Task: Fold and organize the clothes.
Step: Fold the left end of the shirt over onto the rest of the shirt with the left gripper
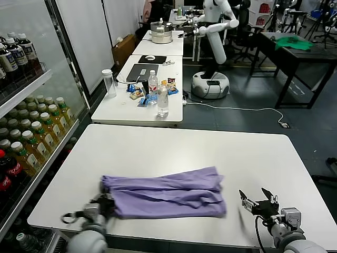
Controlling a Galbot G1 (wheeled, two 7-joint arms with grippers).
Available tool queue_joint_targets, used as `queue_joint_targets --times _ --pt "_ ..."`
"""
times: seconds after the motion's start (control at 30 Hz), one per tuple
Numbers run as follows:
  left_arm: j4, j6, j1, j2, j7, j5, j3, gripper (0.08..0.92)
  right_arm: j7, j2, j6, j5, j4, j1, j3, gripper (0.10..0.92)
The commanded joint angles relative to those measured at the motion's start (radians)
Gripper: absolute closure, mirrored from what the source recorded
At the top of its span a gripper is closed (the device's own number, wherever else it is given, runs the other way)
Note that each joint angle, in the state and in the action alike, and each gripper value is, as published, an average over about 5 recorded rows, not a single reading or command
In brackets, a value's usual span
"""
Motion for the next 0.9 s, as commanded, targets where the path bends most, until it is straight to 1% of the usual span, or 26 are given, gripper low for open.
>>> queue_joint_targets --times 0.03,0.13,0.23,0.33,0.43,0.6,0.7,0.8,0.9 --pt "-0.251 0.01 0.031 0.207 0.015 -0.448 -0.338 0.878 0.002 0.015 0.001 -0.002 -0.003 -0.001 -0.007 0.203" --pt "-0.355 0.002 0.024 0.117 0.01 -0.613 -0.244 0.878 0.005 0.027 0.002 -0.01 -0.001 -0.008 -0.01 0.203" --pt "-0.401 -0.004 0.007 -0.014 -0.001 -0.708 -0.085 0.878 0.006 0.039 0.003 -0.018 0.004 -0.021 -0.007 0.203" --pt "-0.38 -0.024 -0.017 -0.138 -0.004 -0.712 0.083 0.878 0.008 0.049 0.005 -0.023 0.01 -0.034 0.0 0.203" --pt "-0.308 -0.043 -0.056 -0.225 -0.01 -0.7 0.208 0.878 0.008 0.055 0.006 -0.028 0.014 -0.043 0.006 0.203" --pt "-0.146 -0.063 -0.155 -0.333 -0.036 -0.665 0.316 0.878 0.007 0.055 0.011 -0.032 0.012 -0.047 0.011 0.203" --pt "-0.049 -0.065 -0.214 -0.379 -0.048 -0.62 0.35 0.878 0.005 0.054 0.016 -0.03 0.004 -0.044 0.015 0.203" --pt "0.032 -0.061 -0.253 -0.399 -0.044 -0.565 0.378 0.878 0.004 0.053 0.019 -0.028 -0.006 -0.039 0.016 0.203" --pt "0.063 -0.049 -0.271 -0.393 -0.016 -0.511 0.398 0.878 0.002 0.052 0.021 -0.026 -0.018 -0.032 0.016 0.203"
